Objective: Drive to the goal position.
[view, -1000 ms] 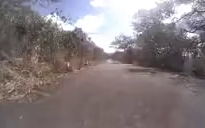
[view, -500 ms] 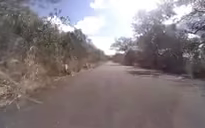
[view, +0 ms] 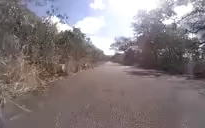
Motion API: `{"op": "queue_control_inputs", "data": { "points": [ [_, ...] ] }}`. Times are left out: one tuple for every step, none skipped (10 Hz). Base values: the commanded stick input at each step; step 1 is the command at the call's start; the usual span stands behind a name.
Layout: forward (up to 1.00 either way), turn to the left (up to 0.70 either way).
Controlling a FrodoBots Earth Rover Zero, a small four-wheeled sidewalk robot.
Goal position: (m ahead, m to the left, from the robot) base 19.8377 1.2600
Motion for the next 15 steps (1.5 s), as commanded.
{"op": "queue_control_inputs", "data": {
  "points": [
    [0.5, 0.0],
    [0.5, 0.0],
    [0.5, 0.0],
    [0.5, 0.0],
    [0.5, 0.0],
    [0.5, 0.0],
    [0.5, 0.0],
    [0.5, 0.0],
    [0.5, 0.0],
    [0.5, 0.0],
    [0.5, 0.0],
    [0.5, 0.0],
    [0.5, 0.0],
    [0.5, 0.0],
    [0.5, 0.0]
  ]
}}
